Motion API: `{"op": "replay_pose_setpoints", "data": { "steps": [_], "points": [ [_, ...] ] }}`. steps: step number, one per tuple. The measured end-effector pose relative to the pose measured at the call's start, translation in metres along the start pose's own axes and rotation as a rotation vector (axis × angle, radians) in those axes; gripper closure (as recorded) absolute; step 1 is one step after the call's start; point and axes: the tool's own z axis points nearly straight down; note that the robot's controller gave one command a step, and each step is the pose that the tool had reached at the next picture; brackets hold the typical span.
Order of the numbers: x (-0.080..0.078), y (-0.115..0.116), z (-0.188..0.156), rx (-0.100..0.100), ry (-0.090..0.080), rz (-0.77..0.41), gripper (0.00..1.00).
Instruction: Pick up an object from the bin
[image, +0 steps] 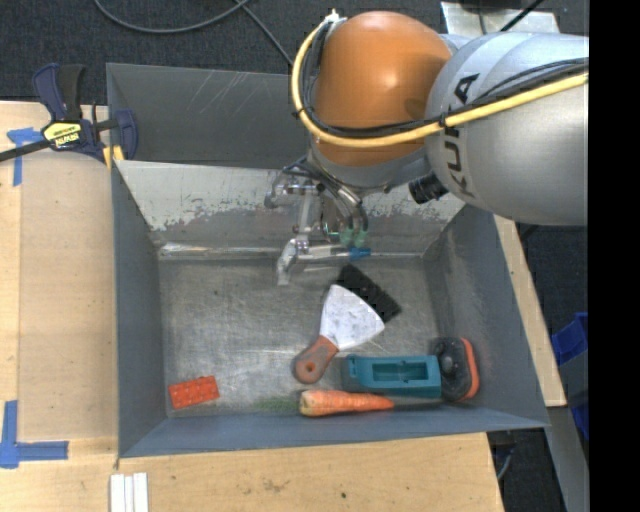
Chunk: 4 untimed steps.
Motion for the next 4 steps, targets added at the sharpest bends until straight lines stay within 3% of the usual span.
{"op": "replay_pose_setpoints", "data": {
  "steps": [1, 2, 4],
  "points": [
    [0.012, -0.043, 0.034, -0.001, -0.003, -0.060, 0.00],
    [0.038, -0.086, 0.096, 0.001, -0.002, -0.049, 0.00],
    [0.047, -0.085, 0.111, 0.002, 0.005, -0.072, 0.00]
  ]
}}
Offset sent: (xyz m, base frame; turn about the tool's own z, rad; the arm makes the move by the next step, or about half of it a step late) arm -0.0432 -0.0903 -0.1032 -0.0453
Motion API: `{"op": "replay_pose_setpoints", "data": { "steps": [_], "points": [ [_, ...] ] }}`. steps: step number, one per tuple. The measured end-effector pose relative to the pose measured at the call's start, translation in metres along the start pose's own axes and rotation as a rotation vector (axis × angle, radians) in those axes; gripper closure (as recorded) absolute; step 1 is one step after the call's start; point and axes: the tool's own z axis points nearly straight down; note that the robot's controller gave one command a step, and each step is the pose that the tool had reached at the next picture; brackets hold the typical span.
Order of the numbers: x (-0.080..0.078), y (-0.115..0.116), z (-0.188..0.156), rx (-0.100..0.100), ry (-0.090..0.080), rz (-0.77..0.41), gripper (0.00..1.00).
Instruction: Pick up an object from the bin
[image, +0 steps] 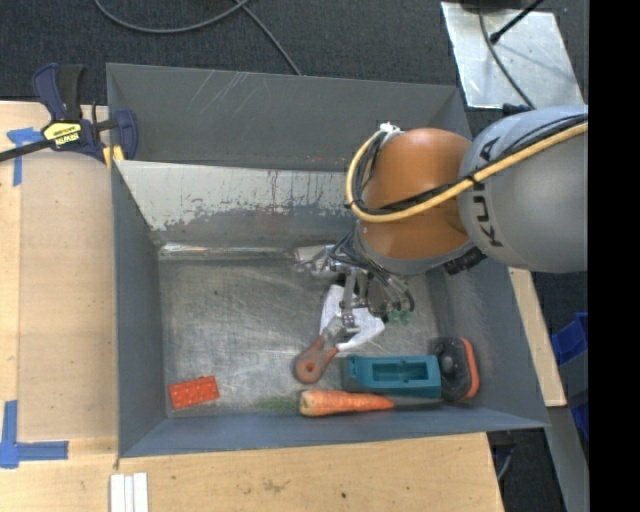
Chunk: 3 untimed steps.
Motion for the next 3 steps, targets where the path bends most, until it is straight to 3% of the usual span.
{"op": "replay_pose_setpoints", "data": {
  "steps": [1, 2, 3],
  "points": [
    [0.015, -0.004, 0.004, -0.004, -0.006, 0.109, 0.00],
    [0.042, -0.014, 0.008, -0.002, -0.005, -0.051, 0.00],
    [0.051, -0.013, 0.030, -0.008, -0.013, -0.130, 0.00]
  ]
}}
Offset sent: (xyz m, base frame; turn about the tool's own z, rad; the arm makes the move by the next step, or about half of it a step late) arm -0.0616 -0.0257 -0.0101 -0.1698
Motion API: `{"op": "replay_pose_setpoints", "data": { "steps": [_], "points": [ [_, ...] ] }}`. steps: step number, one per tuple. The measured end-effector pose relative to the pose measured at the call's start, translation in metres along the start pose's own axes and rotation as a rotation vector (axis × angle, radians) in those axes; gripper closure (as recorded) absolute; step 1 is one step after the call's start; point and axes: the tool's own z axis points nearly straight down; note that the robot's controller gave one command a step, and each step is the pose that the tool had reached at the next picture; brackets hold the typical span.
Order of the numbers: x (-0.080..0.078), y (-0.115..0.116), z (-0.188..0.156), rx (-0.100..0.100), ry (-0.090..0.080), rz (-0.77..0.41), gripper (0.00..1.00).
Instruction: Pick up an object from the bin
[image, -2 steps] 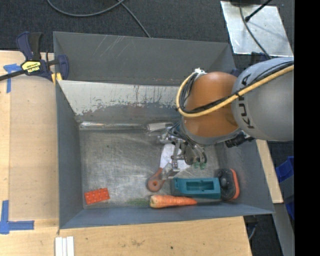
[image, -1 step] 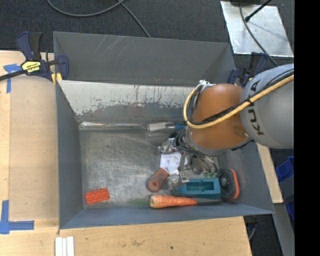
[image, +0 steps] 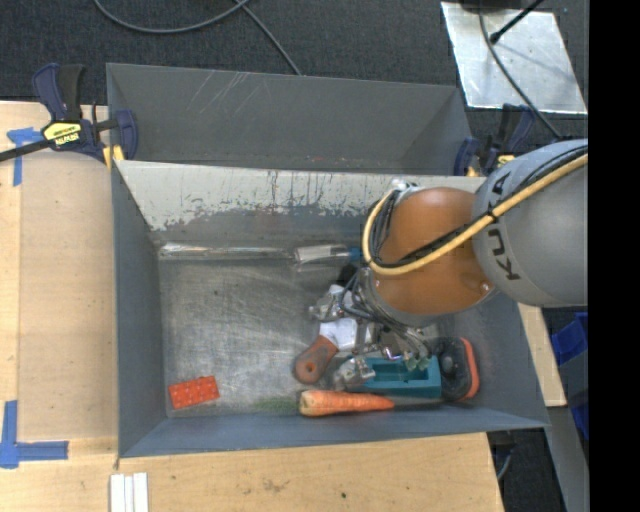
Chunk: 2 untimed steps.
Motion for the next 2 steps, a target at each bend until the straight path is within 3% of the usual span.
{"op": "replay_pose_setpoints", "data": {
  "steps": [1, 2],
  "points": [
    [0.0006, -0.0042, 0.0321, 0.005, 0.007, 0.282, 1.00],
    [0.0006, -0.0042, 0.0321, 0.005, 0.007, 0.283, 1.00]
  ]
}}
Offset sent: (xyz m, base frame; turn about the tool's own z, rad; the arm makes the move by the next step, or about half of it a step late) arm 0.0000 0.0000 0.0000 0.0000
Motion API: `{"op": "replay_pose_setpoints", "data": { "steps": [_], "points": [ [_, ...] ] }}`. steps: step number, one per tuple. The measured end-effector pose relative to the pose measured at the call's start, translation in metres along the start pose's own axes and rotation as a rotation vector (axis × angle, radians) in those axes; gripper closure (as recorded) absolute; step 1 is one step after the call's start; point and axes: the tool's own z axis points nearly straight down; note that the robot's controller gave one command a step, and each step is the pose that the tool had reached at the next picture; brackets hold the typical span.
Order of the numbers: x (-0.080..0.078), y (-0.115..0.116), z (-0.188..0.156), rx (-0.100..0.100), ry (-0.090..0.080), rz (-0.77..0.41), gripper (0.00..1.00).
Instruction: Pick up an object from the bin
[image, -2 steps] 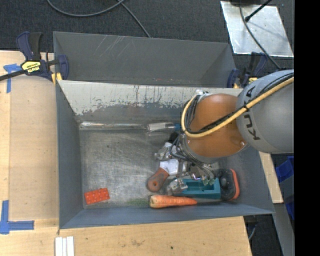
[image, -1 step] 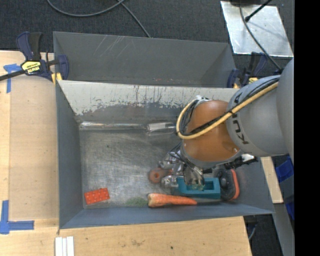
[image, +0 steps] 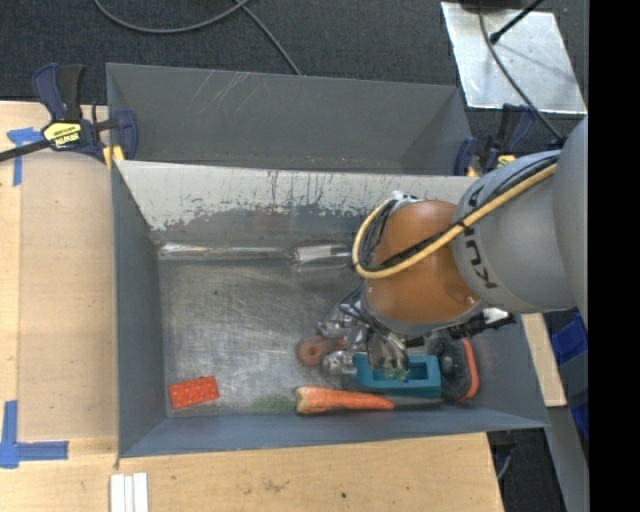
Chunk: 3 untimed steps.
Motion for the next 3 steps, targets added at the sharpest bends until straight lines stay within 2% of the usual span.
{"op": "replay_pose_setpoints", "data": {
  "steps": [1, 2, 3],
  "points": [
    [0.011, -0.007, -0.030, 0.001, 0.008, 0.020, 1.00],
    [0.002, -0.001, -0.074, 0.002, 0.004, 0.055, 1.00],
    [0.003, -0.002, -0.087, 0.003, 0.001, 0.043, 1.00]
  ]
}}
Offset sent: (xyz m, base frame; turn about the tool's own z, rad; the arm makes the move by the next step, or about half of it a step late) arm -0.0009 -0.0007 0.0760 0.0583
